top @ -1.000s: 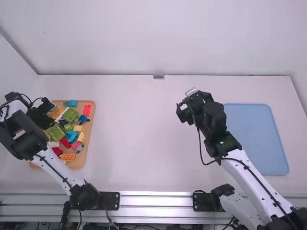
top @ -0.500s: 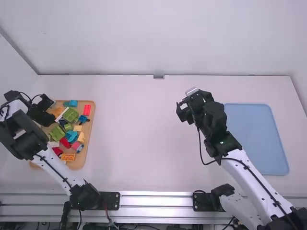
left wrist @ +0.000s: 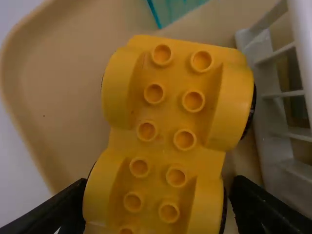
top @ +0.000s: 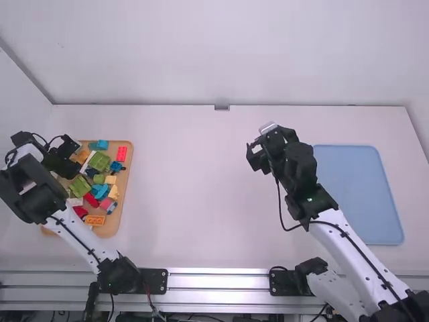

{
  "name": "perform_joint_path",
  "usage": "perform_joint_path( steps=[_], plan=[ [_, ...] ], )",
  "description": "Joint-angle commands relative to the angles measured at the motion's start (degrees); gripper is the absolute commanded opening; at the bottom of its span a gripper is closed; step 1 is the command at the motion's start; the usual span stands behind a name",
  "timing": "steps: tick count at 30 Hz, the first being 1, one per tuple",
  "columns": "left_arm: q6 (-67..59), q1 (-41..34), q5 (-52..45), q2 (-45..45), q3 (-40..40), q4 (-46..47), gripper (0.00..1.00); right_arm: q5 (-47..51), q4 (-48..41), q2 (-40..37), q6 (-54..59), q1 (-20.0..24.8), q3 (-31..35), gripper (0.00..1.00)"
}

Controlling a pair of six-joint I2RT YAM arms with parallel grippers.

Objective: Assemble lego blocks to make yellow taxi

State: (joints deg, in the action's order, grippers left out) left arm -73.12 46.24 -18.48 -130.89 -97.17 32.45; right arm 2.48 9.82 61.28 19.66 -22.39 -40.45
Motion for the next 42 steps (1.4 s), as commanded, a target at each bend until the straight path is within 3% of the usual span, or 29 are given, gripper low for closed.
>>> perform_joint_path(
  steps=[1,7,16,18,21,24,29,35,42],
  plan=[
    [0.2,-0.31,0.02,-1.14,1.27,0.35,0.75,0.11,0.15,0.17,-0.33,-0.17,-1.97,0.99],
    [0.26,-0.48,-0.11,-1.14,1.36,0.44,0.54,-1.29,0.24,0.17,-0.11,-0.17,-1.97,0.99],
    [7.32,-0.5,0.11,-0.31,-1.73,3.63,0.54,-1.14,0.39,0.17,-0.07,-0.15,-1.97,0.99],
    [13.99,-0.5,0.13,0.83,-4.74,5.9,0.47,-1.14,0.42,0.17,-0.09,-0.11,-1.97,0.99],
    [17.79,-0.48,-0.13,2.34,-7.87,9.16,0.43,-1.11,0.22,0.17,-0.09,-0.17,-1.99,0.99],
    [18.27,-0.68,-0.26,5.88,-9.49,13.77,0.36,-1.11,-0.33,0.2,-0.09,-0.04,-1.97,0.99],
    [15.19,-2.12,-5.31,11.3,-8.61,19.28,0.33,-1.14,-1.29,0.2,-0.09,-0.13,-1.97,0.99],
    [9.16,-5.86,-12.46,22.51,1.92,18.03,0.29,-1.14,-1.29,0.17,-0.09,-0.17,-1.97,0.99],
    [8.96,-17.97,-7.43,39.95,23.04,8.57,0.36,-1.14,-1.31,0.17,-0.07,-0.15,-1.97,0.99]
  ],
)
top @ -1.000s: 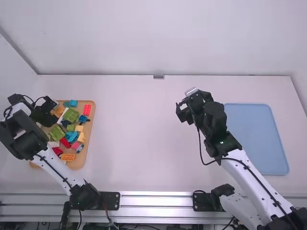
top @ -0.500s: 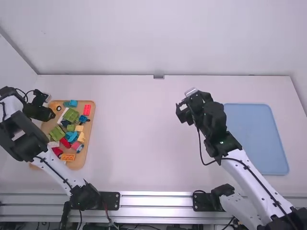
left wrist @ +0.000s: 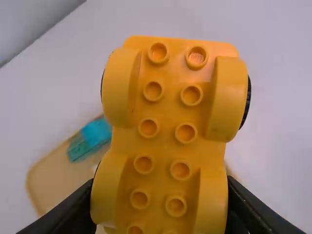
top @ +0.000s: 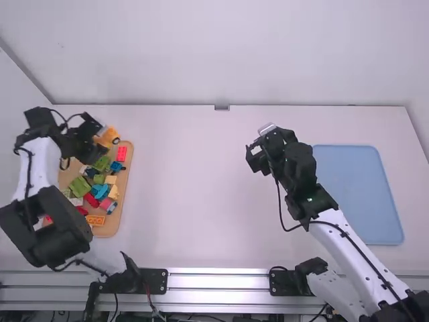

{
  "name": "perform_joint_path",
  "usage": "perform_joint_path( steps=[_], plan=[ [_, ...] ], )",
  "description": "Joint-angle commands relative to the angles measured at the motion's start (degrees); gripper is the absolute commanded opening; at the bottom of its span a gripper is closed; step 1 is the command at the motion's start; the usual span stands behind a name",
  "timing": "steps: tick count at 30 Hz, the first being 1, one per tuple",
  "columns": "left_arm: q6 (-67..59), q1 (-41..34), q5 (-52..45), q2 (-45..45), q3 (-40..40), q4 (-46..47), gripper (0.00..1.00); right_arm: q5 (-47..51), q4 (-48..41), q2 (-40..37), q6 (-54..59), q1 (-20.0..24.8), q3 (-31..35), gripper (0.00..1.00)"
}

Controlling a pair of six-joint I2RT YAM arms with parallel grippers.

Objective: Assemble lego blocks to make yellow taxi

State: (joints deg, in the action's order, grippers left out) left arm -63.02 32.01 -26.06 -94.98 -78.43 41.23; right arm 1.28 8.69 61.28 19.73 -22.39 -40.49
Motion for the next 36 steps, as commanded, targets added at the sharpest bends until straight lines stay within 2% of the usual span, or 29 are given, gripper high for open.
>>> perform_joint_path(
  steps=[1,3,4,6,8,13,16,18,19,21,25,29,31,36],
  plan=[
    [-2.56,-6.8,0.17,6.34,7.23,-0.79,0.37,0.07,-0.17,0.17,-0.13,-0.04,-1.92,0.99],
    [-6.47,-15.13,-0.09,10.99,13.55,-1.57,0.36,0.07,-0.2,0.17,-0.15,-0.17,-1.92,0.99],
    [-6.47,-16.26,-0.28,11.41,14.32,-1.95,0.35,0.07,-0.17,0.17,-0.15,-0.15,-1.92,0.99],
    [-5.6,-24.79,-1.57,12.72,19.26,-5.55,0.36,0.07,-0.24,0.17,-0.17,-0.04,-1.92,0.98],
    [-5.55,-29.0,-1.49,12.28,21.16,-7.23,0.36,0.09,-0.42,0.2,-0.15,-0.17,-1.92,0.99],
    [-0.52,-41.51,-0.9,5.99,24.02,-14.4,0.3,0.09,-1.7,0.17,-0.15,-0.07,-1.92,0.99],
    [2.97,-48.26,3.52,0.81,23.41,-17.27,0.28,0.09,-2.71,0.17,-0.13,-0.07,-1.92,0.98],
    [4.87,-50.6,5.7,-1.46,22.82,-18.32,0.25,0.09,-2.99,0.17,-0.15,-0.07,-1.92,0.99],
    [6.82,-52.52,6.78,-3.78,22.27,-19.58,0.2,0.11,-3.15,0.17,-0.13,-0.07,-1.92,0.99],
    [8.31,-54.21,7.74,-6.47,21.81,-21.22,0.19,0.09,-3.1,0.17,-0.11,-0.04,-1.92,0.98],
    [12.76,-55.45,7.8,-10.03,20.55,-23.82,0.24,0.11,-3.15,0.17,1.6,-0.04,-1.92,0.99],
    [14.19,-55.49,7.56,-10.29,20.26,-23.96,0.26,0.09,-3.13,0.17,1.57,-0.07,-1.92,0.99],
    [14.12,-55.67,7.56,-10.29,20.48,-23.91,0.34,0.09,-3.13,0.17,1.57,-0.07,-1.92,0.99],
    [13.14,-56.13,7.52,-10.32,21.11,-23.76,0.39,0.09,-2.58,0.17,1.57,-0.07,-1.92,0.99]
  ],
)
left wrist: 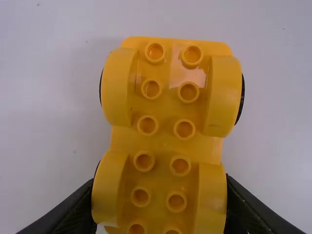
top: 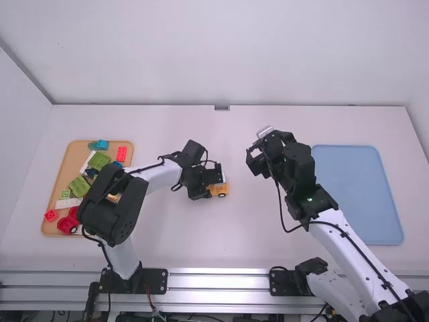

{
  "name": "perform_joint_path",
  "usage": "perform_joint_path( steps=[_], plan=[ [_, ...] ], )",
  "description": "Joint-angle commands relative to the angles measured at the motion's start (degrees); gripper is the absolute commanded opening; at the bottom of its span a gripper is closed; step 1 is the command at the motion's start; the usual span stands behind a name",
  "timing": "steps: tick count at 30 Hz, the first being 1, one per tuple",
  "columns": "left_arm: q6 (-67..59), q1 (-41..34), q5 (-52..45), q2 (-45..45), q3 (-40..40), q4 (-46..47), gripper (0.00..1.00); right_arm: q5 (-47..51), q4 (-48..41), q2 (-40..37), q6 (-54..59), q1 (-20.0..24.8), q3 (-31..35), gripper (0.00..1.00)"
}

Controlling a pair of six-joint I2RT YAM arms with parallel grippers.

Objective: Assemble lego blocks to make yellow taxi

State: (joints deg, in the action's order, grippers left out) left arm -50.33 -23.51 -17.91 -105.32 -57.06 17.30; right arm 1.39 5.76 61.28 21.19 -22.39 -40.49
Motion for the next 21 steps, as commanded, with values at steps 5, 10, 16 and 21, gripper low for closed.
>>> perform_joint_path(
  steps=[5,10,16,21],
  plan=[
    [0.39,-0.46,-1.07,0.04,-0.02,0.2,0.44,-0.04,0.87,0.17,0.11,-0.09,-1.92,0.99],
    [0.39,-0.76,-1.05,0.04,-0.04,0.17,0.67,-0.04,1.05,0.17,0.11,-0.11,-1.92,0.99],
    [0.39,-0.72,-1.03,0.09,-0.33,0.24,0.99,-0.04,1.09,0.17,0.11,-0.09,-1.92,0.98],
    [-2.19,0.74,-1.16,2.12,-1.53,3.34,0.99,0.0,1.33,0.17,0.13,-0.04,-1.92,0.99]
  ],
)
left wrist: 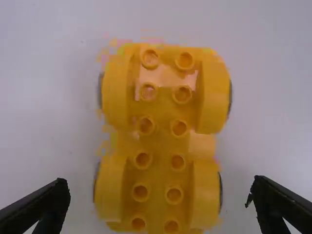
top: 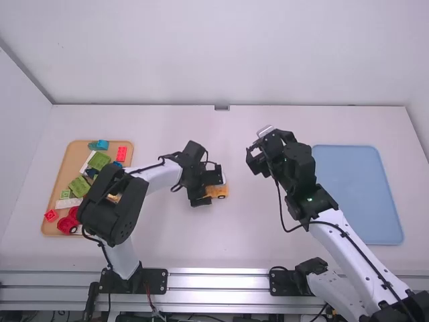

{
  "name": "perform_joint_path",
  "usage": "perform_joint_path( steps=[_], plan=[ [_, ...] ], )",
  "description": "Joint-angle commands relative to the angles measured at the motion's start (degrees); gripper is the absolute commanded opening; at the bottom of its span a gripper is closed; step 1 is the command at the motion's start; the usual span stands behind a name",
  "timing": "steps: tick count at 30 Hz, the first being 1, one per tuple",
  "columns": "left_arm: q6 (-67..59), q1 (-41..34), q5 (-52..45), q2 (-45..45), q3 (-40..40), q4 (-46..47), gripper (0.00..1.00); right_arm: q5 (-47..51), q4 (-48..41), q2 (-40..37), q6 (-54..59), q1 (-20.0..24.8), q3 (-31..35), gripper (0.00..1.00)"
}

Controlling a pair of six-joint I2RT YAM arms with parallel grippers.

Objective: Assemble lego blocks to make yellow taxi

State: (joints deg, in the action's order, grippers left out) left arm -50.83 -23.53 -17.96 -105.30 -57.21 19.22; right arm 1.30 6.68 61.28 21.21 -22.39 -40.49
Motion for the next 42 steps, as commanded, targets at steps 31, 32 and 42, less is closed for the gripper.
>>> perform_joint_path(
  steps=[31,32,42],
  plan=[
    [31.95,44.19,21.94,17.33,-5.2,5.16,0.99,0.26,0.63,0.17,0.09,-0.07,-1.92,0.99],
    [32.5,44.22,24.09,17.33,-5.2,5.9,0.99,0.2,0.72,0.17,0.09,-0.07,-1.92,0.99],
    [28.22,45.44,30.03,16.26,-7.78,20.74,0.82,0.07,2.36,0.17,0.09,-0.11,-1.92,0.99]
  ],
)
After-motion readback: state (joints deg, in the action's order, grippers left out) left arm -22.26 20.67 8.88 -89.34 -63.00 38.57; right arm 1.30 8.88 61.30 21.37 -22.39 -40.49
